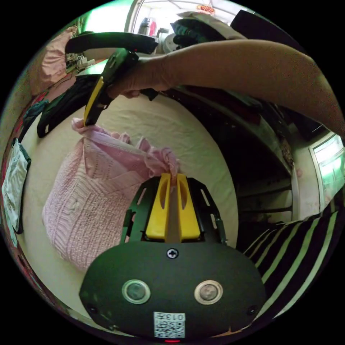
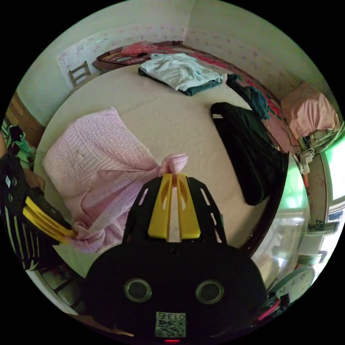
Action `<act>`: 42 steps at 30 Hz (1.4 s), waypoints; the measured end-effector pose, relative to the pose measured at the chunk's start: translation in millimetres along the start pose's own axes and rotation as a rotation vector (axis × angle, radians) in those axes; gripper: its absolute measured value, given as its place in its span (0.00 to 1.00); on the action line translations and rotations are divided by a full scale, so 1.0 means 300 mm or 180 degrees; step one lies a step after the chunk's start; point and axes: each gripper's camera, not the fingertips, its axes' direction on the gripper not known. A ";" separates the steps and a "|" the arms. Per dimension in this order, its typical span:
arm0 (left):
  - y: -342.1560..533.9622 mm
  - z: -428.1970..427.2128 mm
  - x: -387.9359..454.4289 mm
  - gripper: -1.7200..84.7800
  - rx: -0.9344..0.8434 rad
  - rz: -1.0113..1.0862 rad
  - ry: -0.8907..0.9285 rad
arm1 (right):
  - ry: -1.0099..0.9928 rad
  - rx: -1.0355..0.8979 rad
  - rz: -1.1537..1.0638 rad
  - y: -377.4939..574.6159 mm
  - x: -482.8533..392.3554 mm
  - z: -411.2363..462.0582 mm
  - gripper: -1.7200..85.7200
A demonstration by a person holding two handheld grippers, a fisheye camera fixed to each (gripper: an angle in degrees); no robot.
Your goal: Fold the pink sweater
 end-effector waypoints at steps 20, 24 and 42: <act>-0.052 -0.198 -0.351 0.13 0.0294 -0.0990 -0.1047 | -0.0031 0.0270 0.0884 0.340 -0.121 -0.091 0.02; -0.047 -0.165 -0.500 0.13 0.0300 -0.1336 -0.0483 | -0.0048 -0.0113 0.1189 0.385 -0.085 -0.015 0.03; -0.095 -0.131 -0.744 0.22 0.0385 -0.2195 0.0636 | -0.0782 0.0301 0.2120 0.602 0.032 0.010 0.16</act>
